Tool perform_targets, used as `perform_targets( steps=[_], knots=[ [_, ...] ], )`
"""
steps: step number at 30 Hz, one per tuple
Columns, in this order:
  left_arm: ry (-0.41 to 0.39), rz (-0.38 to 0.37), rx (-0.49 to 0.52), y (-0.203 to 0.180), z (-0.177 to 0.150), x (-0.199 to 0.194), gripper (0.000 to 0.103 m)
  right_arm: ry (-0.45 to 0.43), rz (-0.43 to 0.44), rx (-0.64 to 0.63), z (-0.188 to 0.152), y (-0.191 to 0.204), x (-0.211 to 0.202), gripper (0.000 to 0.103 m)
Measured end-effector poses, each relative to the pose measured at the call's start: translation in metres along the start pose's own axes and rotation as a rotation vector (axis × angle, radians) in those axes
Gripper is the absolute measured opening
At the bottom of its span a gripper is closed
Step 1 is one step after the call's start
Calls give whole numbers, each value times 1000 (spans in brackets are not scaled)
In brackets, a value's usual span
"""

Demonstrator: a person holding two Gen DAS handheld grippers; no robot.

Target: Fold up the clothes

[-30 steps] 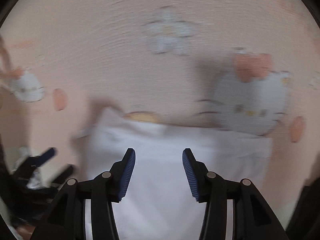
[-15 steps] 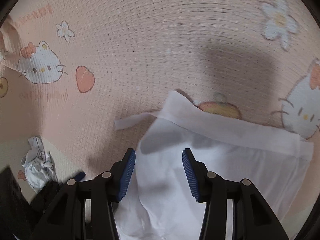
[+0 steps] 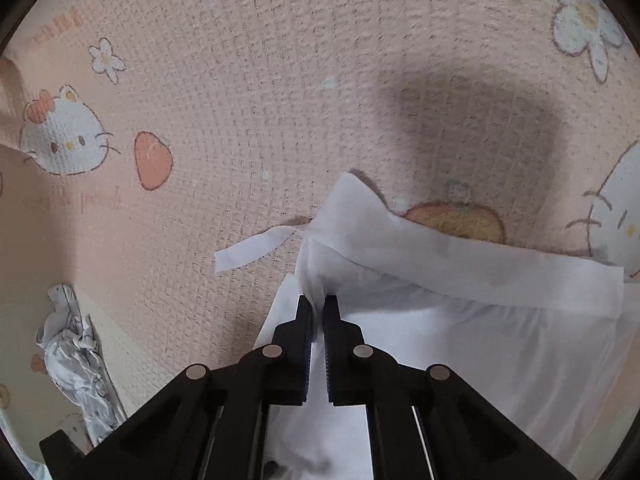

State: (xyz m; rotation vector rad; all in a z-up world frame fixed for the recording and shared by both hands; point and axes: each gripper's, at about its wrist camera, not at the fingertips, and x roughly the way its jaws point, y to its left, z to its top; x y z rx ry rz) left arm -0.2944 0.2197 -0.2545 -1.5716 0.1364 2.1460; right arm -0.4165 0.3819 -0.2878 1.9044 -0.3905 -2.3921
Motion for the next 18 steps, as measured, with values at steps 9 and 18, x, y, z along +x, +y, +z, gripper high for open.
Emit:
perform_targets(
  steps=[9,18],
  knots=[
    [10,-17,-50,9,-7,-2,9,-5,-5,14,-15,-40,1,2],
    [-7,24,-38,-5,-8,-6,9,-43,72,60,-28,-77,-1,3]
  ],
)
